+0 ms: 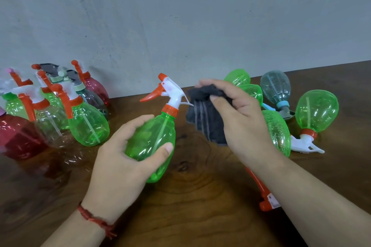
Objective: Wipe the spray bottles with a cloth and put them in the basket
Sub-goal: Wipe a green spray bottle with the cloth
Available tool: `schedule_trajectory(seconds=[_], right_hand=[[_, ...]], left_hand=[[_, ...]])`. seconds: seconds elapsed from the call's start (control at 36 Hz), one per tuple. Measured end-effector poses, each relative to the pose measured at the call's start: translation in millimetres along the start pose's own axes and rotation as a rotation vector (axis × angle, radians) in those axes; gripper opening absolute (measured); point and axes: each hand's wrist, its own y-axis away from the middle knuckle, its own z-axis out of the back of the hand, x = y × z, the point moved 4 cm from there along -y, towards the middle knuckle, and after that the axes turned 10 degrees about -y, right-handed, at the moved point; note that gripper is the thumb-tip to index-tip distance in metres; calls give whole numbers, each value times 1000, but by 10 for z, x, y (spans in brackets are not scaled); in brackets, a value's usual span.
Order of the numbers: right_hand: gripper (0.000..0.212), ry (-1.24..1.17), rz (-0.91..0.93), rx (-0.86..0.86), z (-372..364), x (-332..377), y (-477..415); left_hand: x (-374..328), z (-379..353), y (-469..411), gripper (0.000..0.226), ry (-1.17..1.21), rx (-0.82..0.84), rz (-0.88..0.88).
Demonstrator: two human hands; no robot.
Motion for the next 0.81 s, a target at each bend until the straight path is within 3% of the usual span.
schedule_trajectory(seconds=[0.14,0.31,0.42,0.53,0.69,0.81], right_hand=[[37,103,13,-11,-60,-52,19],[41,32,-52,27,-100,-66,41],[42,195,-56,82,-125,-125,81],[40,166,-80,18,-81,-123,55],[41,120,-188,38,-214,-243,160],[41,69,-256,67,-337,-279,273]], left_hand=[[-57,-53,33,62,-51,-5,-86],[-50,-75,41,62,-112,24,-128],[43,14,11,60,-11,-45,-8],[59,17,-16,57,89,-14,47],[89,-123,-13,54,500,13,122],[96,-240,0,35,410,105,123]])
